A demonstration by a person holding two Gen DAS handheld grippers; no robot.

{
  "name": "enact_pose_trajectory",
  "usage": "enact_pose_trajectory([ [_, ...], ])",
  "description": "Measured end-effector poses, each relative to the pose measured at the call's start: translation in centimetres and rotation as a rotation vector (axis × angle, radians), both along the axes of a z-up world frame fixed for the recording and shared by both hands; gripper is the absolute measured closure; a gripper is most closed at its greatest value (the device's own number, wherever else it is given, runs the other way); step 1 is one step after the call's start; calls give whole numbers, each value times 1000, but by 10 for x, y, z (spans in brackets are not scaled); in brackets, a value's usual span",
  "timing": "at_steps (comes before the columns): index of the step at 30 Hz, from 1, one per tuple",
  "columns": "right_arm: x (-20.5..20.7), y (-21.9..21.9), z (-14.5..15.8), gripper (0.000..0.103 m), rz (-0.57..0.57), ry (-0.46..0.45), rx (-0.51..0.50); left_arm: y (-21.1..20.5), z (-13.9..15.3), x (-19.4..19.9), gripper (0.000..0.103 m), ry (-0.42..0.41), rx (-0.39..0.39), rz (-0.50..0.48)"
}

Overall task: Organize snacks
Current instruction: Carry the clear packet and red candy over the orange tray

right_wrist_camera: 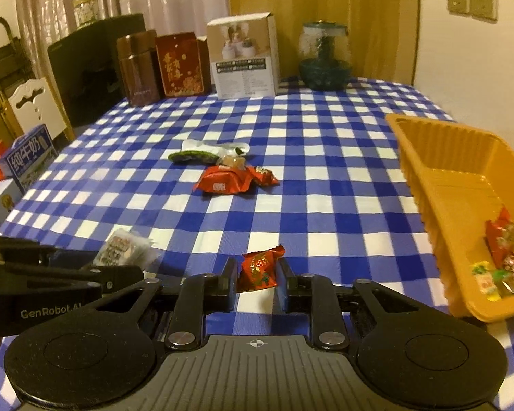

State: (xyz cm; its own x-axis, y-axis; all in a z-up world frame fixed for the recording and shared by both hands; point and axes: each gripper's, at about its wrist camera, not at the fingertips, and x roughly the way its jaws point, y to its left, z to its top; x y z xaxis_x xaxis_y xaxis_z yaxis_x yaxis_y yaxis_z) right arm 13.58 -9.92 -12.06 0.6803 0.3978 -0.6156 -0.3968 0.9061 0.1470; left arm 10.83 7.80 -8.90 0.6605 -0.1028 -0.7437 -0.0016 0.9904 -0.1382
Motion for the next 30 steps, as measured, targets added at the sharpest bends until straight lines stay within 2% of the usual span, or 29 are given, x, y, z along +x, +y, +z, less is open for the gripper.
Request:
enact_pose_trajectory([
  [13, -39, -32, 32, 79, -63, -36, 29, -30, 33, -29, 69, -41, -32, -27],
  [30, -56, -61, 60, 79, -122, -80, 59, -61, 60, -31, 69, -79, -54, -78],
])
